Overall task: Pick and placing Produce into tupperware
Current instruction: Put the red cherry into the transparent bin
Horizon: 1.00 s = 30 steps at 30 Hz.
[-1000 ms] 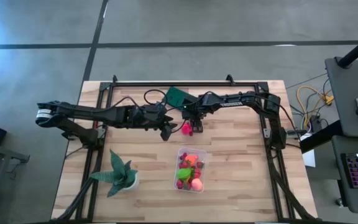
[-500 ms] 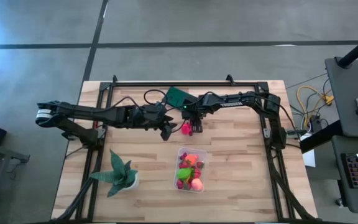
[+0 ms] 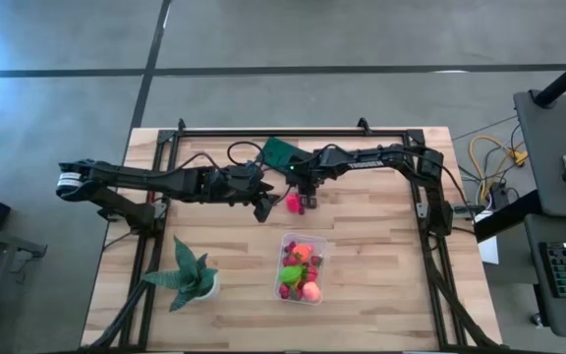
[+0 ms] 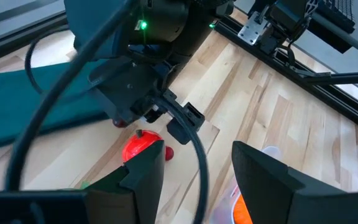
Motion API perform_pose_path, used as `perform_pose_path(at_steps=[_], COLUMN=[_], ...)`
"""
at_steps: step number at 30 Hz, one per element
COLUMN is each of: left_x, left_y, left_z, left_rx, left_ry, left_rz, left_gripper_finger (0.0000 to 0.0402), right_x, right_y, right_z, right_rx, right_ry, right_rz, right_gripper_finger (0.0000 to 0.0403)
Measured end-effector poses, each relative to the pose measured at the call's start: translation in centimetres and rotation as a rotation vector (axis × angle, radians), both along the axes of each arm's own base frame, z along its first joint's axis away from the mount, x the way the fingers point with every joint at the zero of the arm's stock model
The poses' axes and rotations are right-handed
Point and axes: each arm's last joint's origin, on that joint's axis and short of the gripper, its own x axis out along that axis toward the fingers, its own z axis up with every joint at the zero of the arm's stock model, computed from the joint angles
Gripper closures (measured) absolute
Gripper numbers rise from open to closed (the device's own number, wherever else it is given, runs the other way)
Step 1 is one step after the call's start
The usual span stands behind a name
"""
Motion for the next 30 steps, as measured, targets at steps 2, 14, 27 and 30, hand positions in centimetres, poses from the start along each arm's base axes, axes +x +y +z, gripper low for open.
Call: perform_pose_path(at_steps=[2,14,27,30], left_x=[0.0,0.2,-0.2,-0.6], left_y=[0.0,0.0,0.0,0.0], left_z=[0.0,0.5,-0.3,-0.8], left_rx=[0.000,0.006,0.008,0.032], left_ry=[0.000,-0.036,0.038,0.114], left_rz=[0.000,-0.003,-0.007,0.002], left_gripper_finger=[0.0228,0.0228,0.0228,0.0228], right_x=[-0.1,-5.2,-7.2,-6.8], right_y=[-0.1,3.3,17.1,18.3], right_z=[0.5,12.4,12.7,10.9], right_rx=[-0.018,0.073,0.308,0.328], right_ry=[-0.006,-0.220,-0.273,-0.235], right_rz=[-0.041,-0.190,-0.176,-0.203], right_gripper_finger=[0.0328,0.0319,0.0313,0.0313])
